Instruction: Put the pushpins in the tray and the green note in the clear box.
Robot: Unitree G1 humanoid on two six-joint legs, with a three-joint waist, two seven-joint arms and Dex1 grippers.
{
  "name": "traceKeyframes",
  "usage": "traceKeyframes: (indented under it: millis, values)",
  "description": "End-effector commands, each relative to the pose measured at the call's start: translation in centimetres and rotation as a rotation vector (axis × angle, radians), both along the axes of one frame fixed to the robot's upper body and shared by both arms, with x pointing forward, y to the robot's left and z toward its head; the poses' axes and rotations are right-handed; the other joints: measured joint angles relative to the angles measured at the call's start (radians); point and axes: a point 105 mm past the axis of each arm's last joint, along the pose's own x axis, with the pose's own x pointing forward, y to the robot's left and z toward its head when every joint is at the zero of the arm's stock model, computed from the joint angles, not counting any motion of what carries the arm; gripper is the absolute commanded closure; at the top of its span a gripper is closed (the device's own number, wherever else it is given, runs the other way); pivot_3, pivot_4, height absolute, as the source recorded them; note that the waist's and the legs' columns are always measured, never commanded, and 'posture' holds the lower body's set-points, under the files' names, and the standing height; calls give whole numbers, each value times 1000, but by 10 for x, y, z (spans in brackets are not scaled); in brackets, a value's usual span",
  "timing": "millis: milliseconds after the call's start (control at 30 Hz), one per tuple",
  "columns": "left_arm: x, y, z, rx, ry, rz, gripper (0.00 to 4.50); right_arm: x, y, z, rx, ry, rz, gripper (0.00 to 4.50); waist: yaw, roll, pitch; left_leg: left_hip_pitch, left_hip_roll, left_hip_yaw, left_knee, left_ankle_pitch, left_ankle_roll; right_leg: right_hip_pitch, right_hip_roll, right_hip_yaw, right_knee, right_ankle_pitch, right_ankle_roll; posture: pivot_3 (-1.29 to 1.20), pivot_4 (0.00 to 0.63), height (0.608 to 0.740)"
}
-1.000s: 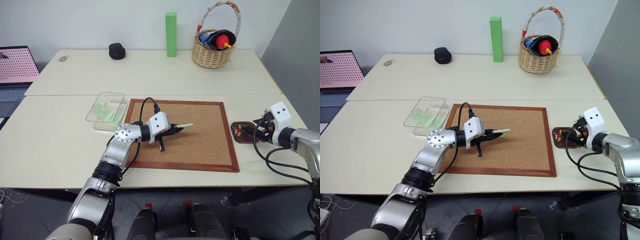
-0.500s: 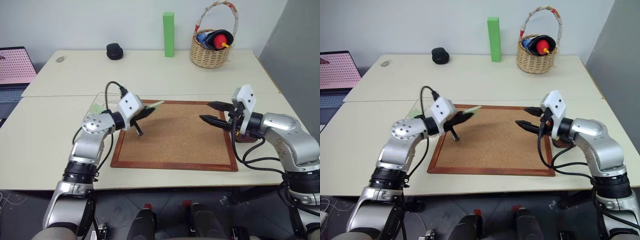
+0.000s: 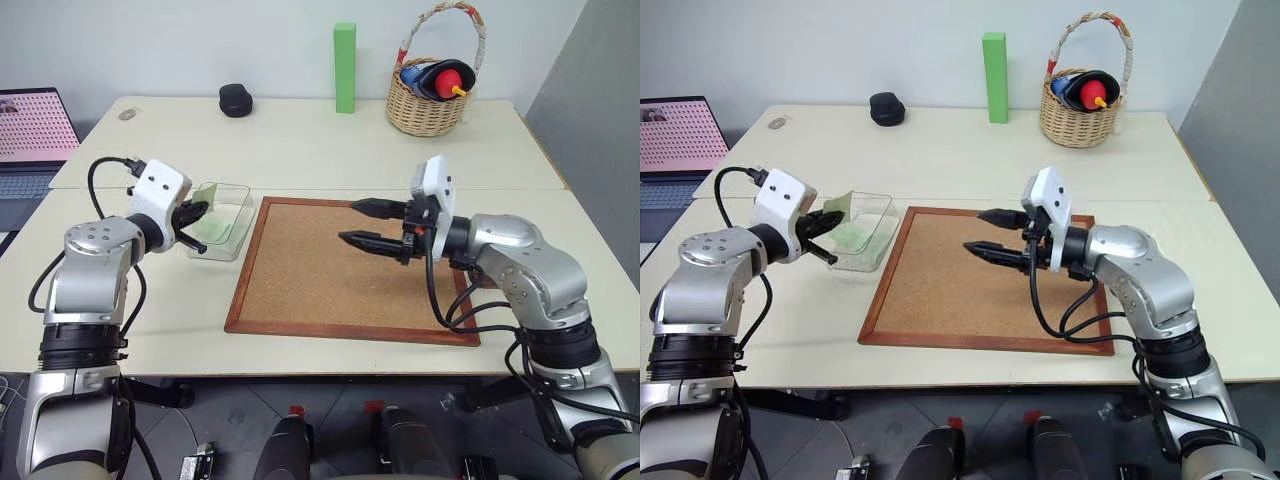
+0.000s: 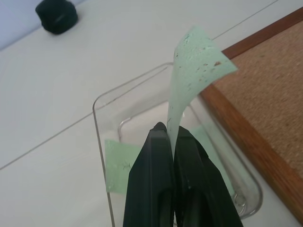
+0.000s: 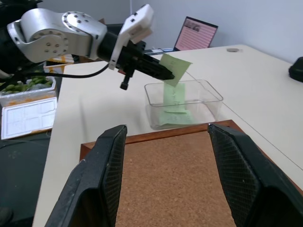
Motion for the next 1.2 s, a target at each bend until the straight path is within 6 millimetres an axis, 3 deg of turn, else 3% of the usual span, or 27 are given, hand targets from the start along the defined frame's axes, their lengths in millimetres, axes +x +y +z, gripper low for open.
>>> traceKeyframes:
  millis: [33,133,267,633,900,1000,1133,1200]
  values:
    - [2,3,5,2,0,19,4500,-6,3,6,-67,-128,40,1626,0,0,0,0,0,0,0,0,0,0,0,0,0,0,0,0,150,740]
    - [5,1,2,-20,22,17,4500,-6,1,0,-104,-149,43,1626,0,0,0,0,0,0,0,0,0,0,0,0,0,0,0,0,150,740]
    - [7,0,0,-44,38,14,3943,-5,1,-2,-117,-158,41,1574,0,0,0,0,0,0,0,0,0,0,0,0,0,0,0,0,150,740]
    - [9,-2,8,-53,18,7,1679,-1,-2,-1,-128,-167,20,1574,1,0,0,0,0,0,0,0,0,-1,0,0,0,0,0,0,150,740]
    - [2,-9,37,-77,-53,-24,44,4,-16,-1,-137,-163,-34,1574,1,0,0,-1,0,0,0,0,0,-1,0,0,0,0,0,0,150,740]
    - [-3,-15,47,-79,-79,-53,44,5,-22,-1,-136,-158,-59,1574,1,0,0,-1,0,0,0,0,0,-1,0,0,0,0,0,0,150,740]
    - [-17,-52,65,-96,-161,-222,44,11,-42,1,-98,-149,-175,1574,1,-1,0,-1,0,0,0,0,0,-1,0,0,0,0,0,0,150,740]
    - [-24,-71,65,-82,-198,-300,44,15,-53,-1,-68,-135,-253,1574,2,-1,0,-1,0,0,0,0,0,-1,-1,0,0,0,0,0,150,740]
